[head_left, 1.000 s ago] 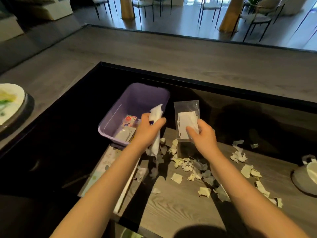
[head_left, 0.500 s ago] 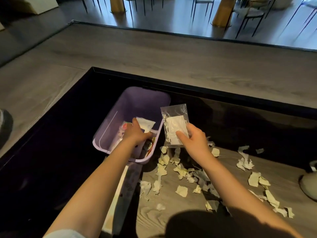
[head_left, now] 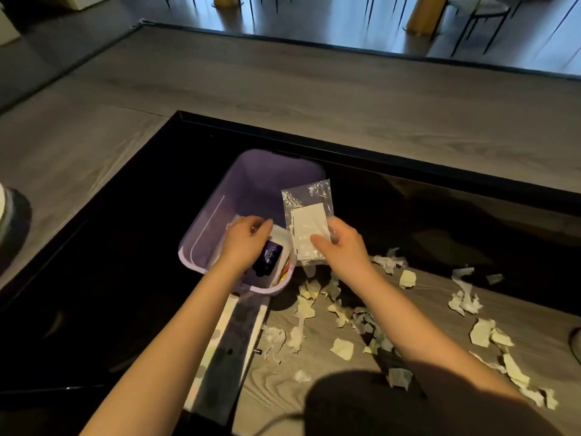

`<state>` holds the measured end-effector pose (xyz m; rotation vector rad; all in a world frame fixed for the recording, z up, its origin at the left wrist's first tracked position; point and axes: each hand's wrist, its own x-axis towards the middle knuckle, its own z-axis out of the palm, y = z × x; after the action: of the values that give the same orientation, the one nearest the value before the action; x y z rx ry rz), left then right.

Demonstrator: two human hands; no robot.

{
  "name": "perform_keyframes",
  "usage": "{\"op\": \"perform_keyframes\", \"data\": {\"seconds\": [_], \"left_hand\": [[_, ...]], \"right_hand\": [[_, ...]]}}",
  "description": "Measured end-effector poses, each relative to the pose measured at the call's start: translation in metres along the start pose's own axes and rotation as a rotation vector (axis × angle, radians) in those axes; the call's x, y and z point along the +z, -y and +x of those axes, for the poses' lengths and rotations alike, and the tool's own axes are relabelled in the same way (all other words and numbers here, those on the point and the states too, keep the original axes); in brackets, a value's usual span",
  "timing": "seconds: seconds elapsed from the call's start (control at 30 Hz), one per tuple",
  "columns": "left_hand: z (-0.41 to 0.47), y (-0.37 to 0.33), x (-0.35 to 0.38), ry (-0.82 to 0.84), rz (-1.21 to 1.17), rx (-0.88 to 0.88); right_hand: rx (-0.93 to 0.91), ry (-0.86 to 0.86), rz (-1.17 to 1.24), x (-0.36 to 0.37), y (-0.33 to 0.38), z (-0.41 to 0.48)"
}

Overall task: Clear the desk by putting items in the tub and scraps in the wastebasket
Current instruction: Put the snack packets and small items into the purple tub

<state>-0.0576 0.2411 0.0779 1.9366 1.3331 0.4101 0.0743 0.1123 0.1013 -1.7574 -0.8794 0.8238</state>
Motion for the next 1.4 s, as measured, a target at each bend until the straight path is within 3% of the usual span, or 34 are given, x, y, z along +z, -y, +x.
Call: {"op": "perform_keyframes", "data": {"seconds": [0.1, 0.27, 0.43, 0.53, 0.6, 0.8, 0.97, 1.1, 1.3, 1.4], "left_hand": [[-0.016, -0.012, -0.014, 0.136, -0.418, -0.042], [-0.004, 0.006, -0.035, -0.006, -0.467, -0.046], [0.028, 0.028, -0.058, -0.127, -0.039, -0.075], [0.044, 0.036, -0.058, 0.024, 0.200, -0.127], [0.051, 0.038, -0.053, 0.130, 0.404, -0.119], [0.050, 0.042, -0.032, 0.186, 0.825, -0.104], [0.038, 0.040, -0.021, 0.101, 1.044, -0.053], [0.029, 0.040, -0.027, 0.040, 1.047, 0.014], [-0.038, 0.028, -0.023, -0.263, 0.550, 0.214], [-0.074, 0.039, -0.009, -0.403, 0.410, 0.330]], "right_hand": [[-0.017, 0.073, -0.035, 0.018, 0.012, 0.008], [-0.071, 0.186, -0.212, 0.048, 0.022, 0.018], [-0.242, 0.282, -0.807, 0.051, 0.011, 0.023], [-0.332, 0.498, -1.128, 0.052, 0.004, 0.032], [-0.293, 0.618, -1.266, 0.056, 0.004, 0.039], [-0.195, 0.831, -1.561, 0.074, 0.002, 0.052], [-0.246, 0.736, -1.426, 0.068, 0.005, 0.046], [-0.340, 0.534, -1.029, 0.055, 0.008, 0.035], [-0.417, 0.014, -0.672, 0.024, -0.025, -0.007], [-0.385, -0.101, -0.677, 0.015, -0.059, -0.024]]}}
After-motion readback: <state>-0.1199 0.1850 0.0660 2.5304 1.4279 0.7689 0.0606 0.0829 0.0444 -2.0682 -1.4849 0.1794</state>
